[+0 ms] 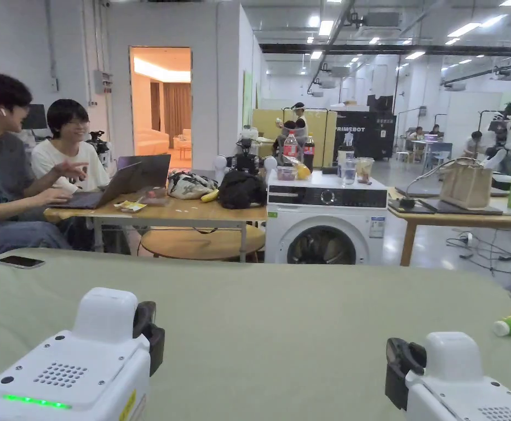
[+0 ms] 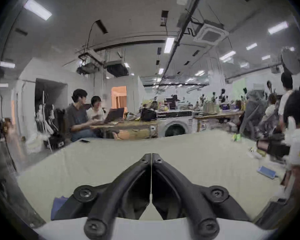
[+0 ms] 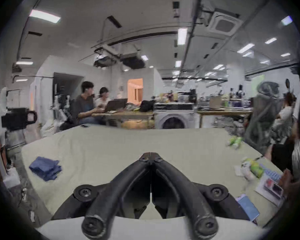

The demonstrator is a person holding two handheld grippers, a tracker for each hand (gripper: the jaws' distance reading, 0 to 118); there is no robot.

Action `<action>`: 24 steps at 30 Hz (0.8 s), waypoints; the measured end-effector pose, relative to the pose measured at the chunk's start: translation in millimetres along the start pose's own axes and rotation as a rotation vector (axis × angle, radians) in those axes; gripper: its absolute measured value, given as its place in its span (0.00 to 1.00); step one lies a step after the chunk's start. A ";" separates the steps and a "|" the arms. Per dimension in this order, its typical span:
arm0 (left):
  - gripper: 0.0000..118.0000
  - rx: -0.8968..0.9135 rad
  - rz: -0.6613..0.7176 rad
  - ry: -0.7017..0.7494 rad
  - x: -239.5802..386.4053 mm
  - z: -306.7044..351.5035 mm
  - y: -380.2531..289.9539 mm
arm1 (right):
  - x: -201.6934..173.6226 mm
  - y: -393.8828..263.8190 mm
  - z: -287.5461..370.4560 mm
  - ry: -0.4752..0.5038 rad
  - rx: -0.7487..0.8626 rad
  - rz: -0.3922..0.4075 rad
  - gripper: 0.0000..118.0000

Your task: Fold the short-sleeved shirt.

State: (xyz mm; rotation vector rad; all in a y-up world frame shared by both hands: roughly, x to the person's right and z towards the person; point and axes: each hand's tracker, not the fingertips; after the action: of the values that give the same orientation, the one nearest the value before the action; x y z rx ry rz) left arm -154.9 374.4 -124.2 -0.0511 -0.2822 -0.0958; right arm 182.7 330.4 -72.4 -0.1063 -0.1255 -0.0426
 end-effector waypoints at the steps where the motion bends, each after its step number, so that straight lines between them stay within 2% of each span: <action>1: 0.00 0.006 0.002 -0.018 3.6 -0.8 -4.2 | 0.1 0.6 4.8 -0.040 -0.004 0.051 0.00; 2: 0.00 -0.014 0.021 -0.029 7.1 1.0 -6.9 | -2.5 -0.3 10.5 -0.082 -0.022 0.074 0.00; 3: 0.00 -0.040 0.076 0.044 13.4 3.5 -12.0 | -6.9 -3.6 17.5 -0.143 -0.016 0.067 0.00; 4: 0.00 -0.049 0.136 0.060 14.5 3.7 -15.4 | -10.4 -5.1 18.7 -0.155 -0.014 0.036 0.00; 6: 0.00 -0.056 0.144 -0.042 7.2 1.4 -17.4 | -11.1 -2.8 17.3 -0.054 -0.022 -0.015 0.00; 8: 0.00 -0.063 0.094 0.059 12.5 2.3 -16.2 | -18.5 -3.1 16.7 -0.115 -0.008 0.008 0.00; 11: 0.00 -0.059 0.106 0.032 7.3 5.8 -19.3 | -25.9 -5.6 17.3 -0.096 -0.009 -0.028 0.00; 12: 0.00 -0.052 0.121 0.037 8.6 8.1 -21.8 | -30.2 -9.6 17.0 -0.082 -0.006 -0.024 0.00; 15: 0.00 -0.028 0.100 0.056 10.3 12.2 -25.6 | -46.1 -16.0 16.8 -0.062 -0.001 0.086 0.00; 17: 0.00 -0.032 0.092 0.058 9.8 12.2 -23.2 | -51.8 -17.9 17.3 -0.057 0.006 0.126 0.00; 21: 0.00 -0.014 0.053 0.073 10.6 19.3 -25.2 | -52.4 -14.5 16.4 -0.069 0.000 0.141 0.00; 24: 0.00 -0.012 0.063 0.070 8.0 21.6 -27.6 | -48.8 -15.1 18.4 -0.050 0.003 0.109 0.00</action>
State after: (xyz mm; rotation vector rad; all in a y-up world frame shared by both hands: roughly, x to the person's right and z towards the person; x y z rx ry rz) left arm -156.0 347.6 -100.2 -0.0680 -0.2095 -0.0364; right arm 131.3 319.1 -58.9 -0.1114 -0.1698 0.0695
